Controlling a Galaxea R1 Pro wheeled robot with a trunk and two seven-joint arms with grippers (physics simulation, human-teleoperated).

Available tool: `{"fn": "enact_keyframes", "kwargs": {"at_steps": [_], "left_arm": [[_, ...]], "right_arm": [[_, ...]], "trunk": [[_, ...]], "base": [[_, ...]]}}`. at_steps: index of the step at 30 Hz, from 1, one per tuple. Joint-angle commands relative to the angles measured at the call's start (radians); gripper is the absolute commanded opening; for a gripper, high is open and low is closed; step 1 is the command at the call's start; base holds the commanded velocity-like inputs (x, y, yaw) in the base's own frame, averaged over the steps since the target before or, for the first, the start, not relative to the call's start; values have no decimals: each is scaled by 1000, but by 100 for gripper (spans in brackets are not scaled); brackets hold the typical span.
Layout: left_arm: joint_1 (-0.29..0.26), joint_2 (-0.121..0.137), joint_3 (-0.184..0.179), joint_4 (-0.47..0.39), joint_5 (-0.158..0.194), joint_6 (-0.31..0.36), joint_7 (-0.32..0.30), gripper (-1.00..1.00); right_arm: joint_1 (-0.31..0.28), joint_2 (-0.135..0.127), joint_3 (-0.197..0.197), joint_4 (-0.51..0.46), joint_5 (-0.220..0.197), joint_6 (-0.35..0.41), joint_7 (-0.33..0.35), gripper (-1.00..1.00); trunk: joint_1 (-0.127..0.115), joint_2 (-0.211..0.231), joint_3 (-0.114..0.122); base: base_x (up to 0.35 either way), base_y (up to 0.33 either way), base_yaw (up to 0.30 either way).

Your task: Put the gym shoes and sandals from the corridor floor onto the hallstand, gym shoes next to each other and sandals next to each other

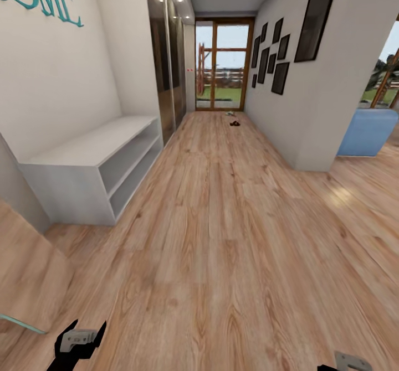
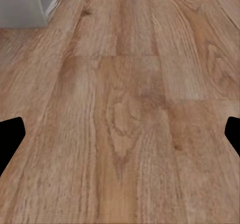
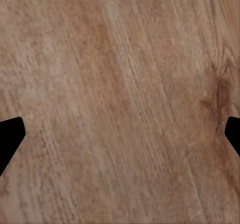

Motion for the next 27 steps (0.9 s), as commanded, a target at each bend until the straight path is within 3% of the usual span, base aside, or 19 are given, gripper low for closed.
{"fn": "enact_keyframes", "kwargs": {"at_steps": [1, 27], "left_arm": [[0, 0, 0, 0, 0, 0, 0, 100], [0, 0, 0, 0, 0, 0, 0, 100]], "right_arm": [[0, 0, 0, 0, 0, 0, 0, 100], [0, 1, 0, 0, 0, 0, 0, 100]], "trunk": [[0, 0, -1], [0, 0, -6]], "base": [[346, 0, -3], [346, 0, 0]]}}
